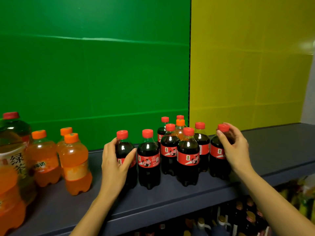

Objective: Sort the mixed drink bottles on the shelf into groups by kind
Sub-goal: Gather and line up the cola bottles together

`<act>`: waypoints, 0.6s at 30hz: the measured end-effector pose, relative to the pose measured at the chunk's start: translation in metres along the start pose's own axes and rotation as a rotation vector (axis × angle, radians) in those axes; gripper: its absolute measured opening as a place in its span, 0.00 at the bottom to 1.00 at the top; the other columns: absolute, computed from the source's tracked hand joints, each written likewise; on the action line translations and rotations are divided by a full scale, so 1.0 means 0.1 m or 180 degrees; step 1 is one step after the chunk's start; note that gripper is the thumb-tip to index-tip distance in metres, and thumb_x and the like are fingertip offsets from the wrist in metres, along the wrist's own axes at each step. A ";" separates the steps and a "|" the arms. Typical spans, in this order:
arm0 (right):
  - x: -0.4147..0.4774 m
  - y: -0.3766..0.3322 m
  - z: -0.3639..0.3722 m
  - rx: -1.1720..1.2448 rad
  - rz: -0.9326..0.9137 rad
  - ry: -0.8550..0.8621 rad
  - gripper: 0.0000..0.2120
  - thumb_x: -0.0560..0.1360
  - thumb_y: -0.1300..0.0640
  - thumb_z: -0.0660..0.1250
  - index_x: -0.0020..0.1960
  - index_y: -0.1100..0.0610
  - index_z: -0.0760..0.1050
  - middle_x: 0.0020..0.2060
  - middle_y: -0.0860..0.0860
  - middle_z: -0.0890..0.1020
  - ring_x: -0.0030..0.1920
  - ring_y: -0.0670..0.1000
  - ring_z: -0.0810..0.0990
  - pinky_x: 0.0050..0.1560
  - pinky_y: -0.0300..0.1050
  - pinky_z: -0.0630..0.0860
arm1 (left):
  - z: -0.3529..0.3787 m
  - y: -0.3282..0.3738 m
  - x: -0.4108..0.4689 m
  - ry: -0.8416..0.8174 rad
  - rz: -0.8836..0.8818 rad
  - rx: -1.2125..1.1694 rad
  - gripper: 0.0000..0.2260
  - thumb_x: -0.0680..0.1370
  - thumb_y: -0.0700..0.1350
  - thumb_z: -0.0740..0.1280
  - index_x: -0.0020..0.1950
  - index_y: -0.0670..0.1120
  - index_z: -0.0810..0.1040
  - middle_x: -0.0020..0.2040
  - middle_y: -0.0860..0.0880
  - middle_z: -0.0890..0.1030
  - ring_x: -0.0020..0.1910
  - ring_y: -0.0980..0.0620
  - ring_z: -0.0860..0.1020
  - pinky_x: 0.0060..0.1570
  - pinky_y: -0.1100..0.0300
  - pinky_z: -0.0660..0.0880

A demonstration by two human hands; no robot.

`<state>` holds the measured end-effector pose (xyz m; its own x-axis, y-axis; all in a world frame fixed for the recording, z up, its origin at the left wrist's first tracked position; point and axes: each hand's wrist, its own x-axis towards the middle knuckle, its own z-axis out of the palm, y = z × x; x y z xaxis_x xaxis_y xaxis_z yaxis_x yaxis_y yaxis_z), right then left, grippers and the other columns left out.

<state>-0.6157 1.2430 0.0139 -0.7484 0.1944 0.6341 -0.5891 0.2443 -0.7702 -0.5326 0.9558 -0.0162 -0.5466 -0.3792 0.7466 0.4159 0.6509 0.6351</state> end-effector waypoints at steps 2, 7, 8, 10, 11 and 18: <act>0.02 0.03 0.00 -0.0012 0.0000 -0.0027 0.19 0.75 0.56 0.64 0.65 0.56 0.69 0.55 0.48 0.77 0.57 0.46 0.74 0.58 0.39 0.68 | 0.04 -0.04 0.02 -0.0063 -0.0031 0.0004 0.22 0.73 0.45 0.68 0.66 0.46 0.67 0.53 0.49 0.70 0.56 0.47 0.72 0.56 0.53 0.70; 0.04 0.04 -0.04 -0.0247 0.0051 -0.0348 0.19 0.77 0.50 0.59 0.67 0.53 0.66 0.58 0.48 0.75 0.60 0.48 0.73 0.64 0.47 0.69 | 0.09 -0.02 0.01 -0.0186 -0.0110 -0.0008 0.22 0.75 0.48 0.65 0.67 0.47 0.63 0.56 0.51 0.67 0.61 0.50 0.68 0.63 0.54 0.66; 0.06 0.02 -0.05 -0.0365 0.0067 -0.0409 0.21 0.77 0.48 0.57 0.69 0.53 0.64 0.62 0.50 0.73 0.63 0.49 0.71 0.65 0.47 0.67 | 0.08 -0.01 0.01 -0.0229 -0.0135 -0.0029 0.23 0.75 0.51 0.65 0.67 0.49 0.63 0.56 0.52 0.67 0.61 0.51 0.68 0.62 0.56 0.66; 0.15 -0.09 -0.08 -0.0690 -0.0112 -0.0400 0.25 0.77 0.47 0.56 0.71 0.55 0.61 0.67 0.52 0.69 0.67 0.51 0.67 0.64 0.45 0.63 | 0.06 0.01 0.01 -0.0294 -0.0182 -0.0065 0.24 0.74 0.60 0.63 0.66 0.54 0.62 0.55 0.55 0.67 0.60 0.57 0.67 0.58 0.65 0.64; 0.20 -0.19 -0.09 -0.0837 -0.0330 -0.0364 0.25 0.77 0.48 0.57 0.71 0.56 0.61 0.68 0.53 0.68 0.67 0.51 0.66 0.64 0.45 0.63 | 0.05 0.03 0.01 -0.0337 -0.0207 -0.0085 0.23 0.72 0.61 0.61 0.65 0.57 0.61 0.55 0.59 0.67 0.58 0.61 0.67 0.55 0.69 0.63; 0.73 -0.74 0.37 -0.1884 -0.1004 -0.1861 0.22 0.75 0.46 0.61 0.65 0.57 0.69 0.60 0.52 0.77 0.58 0.50 0.75 0.60 0.44 0.71 | -0.07 0.07 0.06 -0.0574 -0.0371 -0.0103 0.28 0.68 0.63 0.62 0.66 0.56 0.65 0.62 0.54 0.72 0.61 0.59 0.71 0.49 0.70 0.67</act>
<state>-0.6378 1.2043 0.1150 -0.7092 -0.4415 0.5497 -0.6613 0.6869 -0.3015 -0.5276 0.9533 -0.0059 -0.7122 -0.3250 0.6222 0.3639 0.5871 0.7231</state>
